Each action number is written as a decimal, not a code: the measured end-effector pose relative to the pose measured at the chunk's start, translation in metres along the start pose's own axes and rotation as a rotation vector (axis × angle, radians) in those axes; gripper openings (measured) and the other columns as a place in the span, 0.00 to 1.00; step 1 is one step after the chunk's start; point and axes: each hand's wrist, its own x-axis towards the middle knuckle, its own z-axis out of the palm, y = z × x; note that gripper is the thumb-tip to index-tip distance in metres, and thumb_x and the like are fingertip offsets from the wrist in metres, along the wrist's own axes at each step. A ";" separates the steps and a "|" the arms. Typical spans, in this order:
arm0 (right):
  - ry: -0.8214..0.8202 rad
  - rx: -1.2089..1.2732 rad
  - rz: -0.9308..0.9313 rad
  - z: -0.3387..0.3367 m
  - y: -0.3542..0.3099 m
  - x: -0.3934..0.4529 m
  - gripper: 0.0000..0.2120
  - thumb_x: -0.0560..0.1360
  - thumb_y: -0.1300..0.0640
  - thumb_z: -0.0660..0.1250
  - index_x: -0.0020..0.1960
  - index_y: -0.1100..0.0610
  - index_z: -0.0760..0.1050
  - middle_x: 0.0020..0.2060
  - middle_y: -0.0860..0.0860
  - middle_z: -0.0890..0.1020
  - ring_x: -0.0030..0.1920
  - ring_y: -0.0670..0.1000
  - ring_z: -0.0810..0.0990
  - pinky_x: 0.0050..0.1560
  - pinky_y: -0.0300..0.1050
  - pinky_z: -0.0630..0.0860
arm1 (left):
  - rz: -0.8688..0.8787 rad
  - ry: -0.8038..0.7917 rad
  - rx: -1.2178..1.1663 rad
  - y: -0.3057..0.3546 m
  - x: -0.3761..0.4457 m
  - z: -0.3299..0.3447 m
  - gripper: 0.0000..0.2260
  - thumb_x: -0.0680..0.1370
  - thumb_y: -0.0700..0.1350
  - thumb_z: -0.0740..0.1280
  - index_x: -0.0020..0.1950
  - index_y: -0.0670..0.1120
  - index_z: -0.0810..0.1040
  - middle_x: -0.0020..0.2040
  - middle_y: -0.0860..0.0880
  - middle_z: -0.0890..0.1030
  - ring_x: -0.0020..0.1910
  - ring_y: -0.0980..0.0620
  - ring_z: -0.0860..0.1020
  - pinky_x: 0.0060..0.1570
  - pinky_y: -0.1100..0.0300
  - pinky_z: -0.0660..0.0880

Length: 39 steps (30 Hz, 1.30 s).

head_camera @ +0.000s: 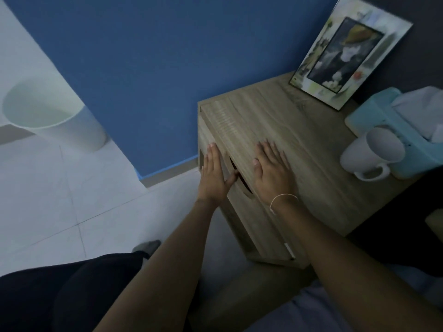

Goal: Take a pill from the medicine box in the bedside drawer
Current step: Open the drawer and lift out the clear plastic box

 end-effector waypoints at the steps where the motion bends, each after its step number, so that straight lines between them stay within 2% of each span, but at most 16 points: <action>1: -0.003 0.001 0.004 0.000 0.000 0.000 0.24 0.82 0.51 0.45 0.77 0.56 0.55 0.77 0.53 0.58 0.78 0.50 0.51 0.77 0.50 0.47 | 0.006 0.005 0.009 0.000 -0.001 -0.002 0.40 0.79 0.55 0.62 0.76 0.39 0.38 0.79 0.42 0.42 0.78 0.48 0.41 0.78 0.50 0.44; 7: 0.002 0.003 0.003 -0.002 -0.001 0.000 0.24 0.82 0.52 0.46 0.77 0.56 0.56 0.77 0.53 0.59 0.78 0.50 0.52 0.77 0.49 0.47 | 0.098 0.033 0.184 -0.012 -0.015 -0.021 0.38 0.80 0.54 0.60 0.76 0.39 0.40 0.78 0.39 0.42 0.78 0.45 0.40 0.78 0.51 0.42; 12: -0.008 0.010 0.012 -0.003 -0.001 -0.001 0.24 0.82 0.52 0.46 0.77 0.56 0.56 0.77 0.53 0.59 0.77 0.50 0.52 0.77 0.50 0.48 | 0.042 -0.001 0.319 -0.029 -0.031 -0.038 0.36 0.79 0.59 0.56 0.78 0.46 0.39 0.79 0.46 0.38 0.78 0.46 0.39 0.76 0.52 0.43; 19: -0.018 0.008 0.001 -0.005 -0.002 0.000 0.24 0.81 0.52 0.47 0.76 0.56 0.57 0.76 0.53 0.61 0.77 0.51 0.54 0.77 0.53 0.51 | 0.033 -0.048 0.576 -0.050 -0.052 -0.076 0.34 0.80 0.58 0.54 0.78 0.47 0.39 0.79 0.48 0.40 0.77 0.48 0.39 0.75 0.52 0.40; 23: 0.005 0.007 -0.009 -0.005 -0.002 0.000 0.23 0.81 0.55 0.50 0.75 0.57 0.61 0.75 0.55 0.63 0.76 0.53 0.57 0.76 0.52 0.52 | -0.014 -0.059 0.565 -0.056 -0.064 -0.090 0.30 0.82 0.54 0.52 0.78 0.47 0.40 0.79 0.49 0.41 0.78 0.49 0.39 0.75 0.52 0.41; 27: -0.001 0.004 -0.019 -0.007 -0.002 0.000 0.23 0.81 0.54 0.50 0.75 0.57 0.60 0.76 0.55 0.62 0.77 0.53 0.57 0.76 0.53 0.52 | -0.068 -0.026 0.542 -0.063 -0.080 -0.099 0.28 0.83 0.54 0.49 0.78 0.47 0.40 0.79 0.49 0.41 0.78 0.50 0.40 0.75 0.53 0.42; 33: 0.010 0.000 -0.020 -0.003 0.000 0.001 0.23 0.82 0.54 0.49 0.75 0.58 0.60 0.76 0.54 0.62 0.77 0.53 0.56 0.77 0.52 0.52 | -0.065 0.076 0.630 -0.063 -0.083 -0.114 0.26 0.83 0.53 0.48 0.78 0.42 0.49 0.79 0.43 0.51 0.79 0.46 0.46 0.76 0.52 0.44; 39: -0.037 -0.036 -0.004 -0.004 0.000 0.000 0.25 0.82 0.51 0.45 0.76 0.59 0.56 0.76 0.55 0.60 0.77 0.53 0.54 0.77 0.53 0.49 | -0.099 -0.021 0.668 -0.064 -0.074 -0.119 0.27 0.83 0.49 0.48 0.77 0.43 0.40 0.79 0.44 0.41 0.78 0.47 0.40 0.77 0.52 0.42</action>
